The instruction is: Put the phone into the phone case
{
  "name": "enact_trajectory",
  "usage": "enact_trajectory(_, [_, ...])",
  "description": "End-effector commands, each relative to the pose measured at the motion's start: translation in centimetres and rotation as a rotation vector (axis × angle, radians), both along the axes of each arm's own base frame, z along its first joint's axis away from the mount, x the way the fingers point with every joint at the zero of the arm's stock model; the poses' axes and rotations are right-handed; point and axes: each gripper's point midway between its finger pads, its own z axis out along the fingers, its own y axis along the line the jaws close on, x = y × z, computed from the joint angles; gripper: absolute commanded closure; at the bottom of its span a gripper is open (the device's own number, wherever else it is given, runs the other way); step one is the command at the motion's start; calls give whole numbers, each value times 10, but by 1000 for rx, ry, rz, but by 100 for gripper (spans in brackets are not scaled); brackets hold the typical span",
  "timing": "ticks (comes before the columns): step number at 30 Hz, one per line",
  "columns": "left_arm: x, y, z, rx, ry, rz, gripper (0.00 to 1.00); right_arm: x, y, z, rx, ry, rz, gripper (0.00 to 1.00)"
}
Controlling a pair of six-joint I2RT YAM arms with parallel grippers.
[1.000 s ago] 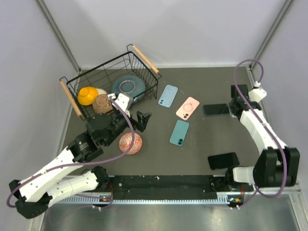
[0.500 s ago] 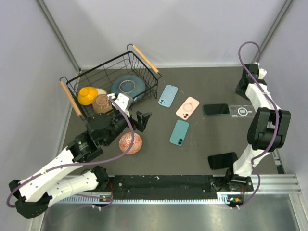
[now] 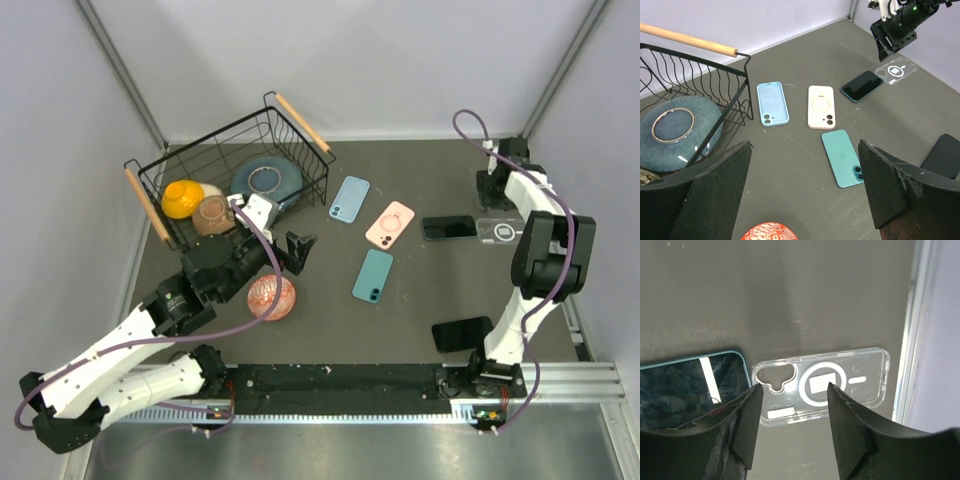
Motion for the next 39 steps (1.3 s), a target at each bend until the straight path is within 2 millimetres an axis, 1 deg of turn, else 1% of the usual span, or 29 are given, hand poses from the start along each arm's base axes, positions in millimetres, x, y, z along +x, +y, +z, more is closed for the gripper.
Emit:
enact_trajectory(1, [-3, -1, 26, -57, -39, -11, 7, -4, 10, -3, 18, 30, 142, 52])
enact_trajectory(3, [-2, 0, 26, -58, -40, -7, 7, -5, 22, -6, 78, 26, 166, 53])
enact_trajectory(4, [-2, 0, 26, -55, -42, -5, 7, -4, 35, -11, 146, 24, 203, 55])
enact_trajectory(7, [-1, 1, 26, -53, -44, 2, 7, -3, 36, -21, 157, 46, 188, 59])
enact_trajectory(8, [-1, 2, 26, -51, -43, 4, 7, -3, 36, -28, 162, 61, 184, 60])
enact_trajectory(13, [0, 1, 25, -45, -42, 4, 7, -7, 36, -42, 173, 99, 179, 67])
enact_trajectory(15, [0, 1, 25, -45, -44, 4, 8, -8, 36, -47, 178, 112, 175, 68])
enact_trajectory(18, [1, 2, 25, -44, -45, 10, 7, -10, 32, -53, 164, 135, 145, 72])
enact_trajectory(19, [1, 2, 25, -44, -45, 8, 7, -11, 29, -54, 151, 143, 126, 75])
enact_trajectory(21, [0, 2, 25, -44, -45, 5, 7, -13, 23, -57, 123, 159, 102, 77])
enact_trajectory(25, [-1, 2, 26, -49, -47, 4, 7, -14, 15, -54, 105, 162, 63, 80])
enact_trajectory(27, [-1, 2, 27, -51, -49, 2, 7, -12, 17, -51, 120, 149, 59, 82])
enact_trajectory(30, [-1, 2, 27, -50, -48, 2, 7, -11, 15, -50, 127, 143, 45, 86])
enact_trajectory(38, [-1, 4, 27, -51, -51, 8, 7, -14, 11, -69, 133, 201, -38, 95])
enact_trajectory(39, [0, 4, 26, -49, -49, 11, 7, -12, 5, -66, 112, 197, -68, 100])
